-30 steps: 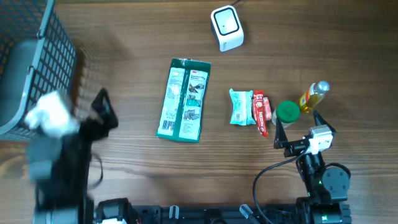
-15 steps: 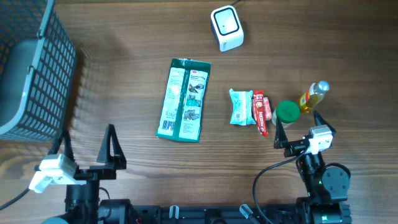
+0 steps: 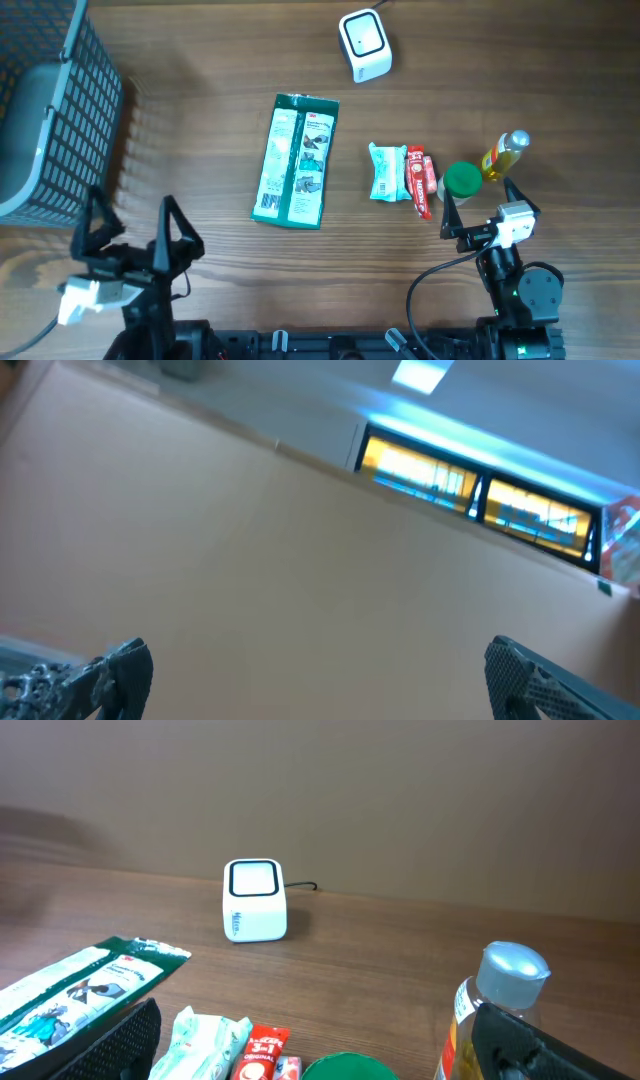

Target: Scan the item barcode

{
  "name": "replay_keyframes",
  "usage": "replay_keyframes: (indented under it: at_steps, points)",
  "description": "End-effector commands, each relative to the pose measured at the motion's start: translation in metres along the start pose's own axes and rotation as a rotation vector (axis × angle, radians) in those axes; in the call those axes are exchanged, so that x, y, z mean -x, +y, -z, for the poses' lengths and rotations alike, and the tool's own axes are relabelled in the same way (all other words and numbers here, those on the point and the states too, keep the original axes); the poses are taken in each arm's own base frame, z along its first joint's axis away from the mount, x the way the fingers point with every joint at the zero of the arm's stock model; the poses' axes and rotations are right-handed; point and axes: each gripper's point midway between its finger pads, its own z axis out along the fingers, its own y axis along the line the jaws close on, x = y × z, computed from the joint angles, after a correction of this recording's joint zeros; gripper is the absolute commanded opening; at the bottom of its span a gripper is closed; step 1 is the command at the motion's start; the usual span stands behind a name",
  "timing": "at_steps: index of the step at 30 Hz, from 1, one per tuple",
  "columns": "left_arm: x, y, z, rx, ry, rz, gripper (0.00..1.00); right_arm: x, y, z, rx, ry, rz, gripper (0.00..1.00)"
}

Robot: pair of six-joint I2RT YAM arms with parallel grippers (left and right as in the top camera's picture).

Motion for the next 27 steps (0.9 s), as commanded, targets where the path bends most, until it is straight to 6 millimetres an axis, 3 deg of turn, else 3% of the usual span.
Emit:
replay_keyframes:
  at_steps: [1,14,19,24,27]
  points:
    - [-0.030,0.010,0.006,0.013,0.055,0.036,1.00,0.002,-0.005,0.001,-0.029,-0.009,-0.017,0.99]
    - [-0.119,0.047,0.030,0.121,0.290,0.034,1.00,0.002,-0.005,0.001,-0.029,-0.009,-0.017,1.00]
    - [-0.168,0.073,0.056,0.235,0.514,-0.019,1.00,0.002,-0.005,0.001,-0.029,-0.009,-0.017,1.00]
    - [-0.194,0.082,0.077,0.243,0.664,-0.131,1.00,0.002,-0.005,0.001,-0.029,-0.009,-0.017,1.00]
    - [-0.204,0.078,0.083,0.177,0.725,-0.209,1.00,0.002,-0.005,0.001,-0.029,-0.009,-0.017,1.00]
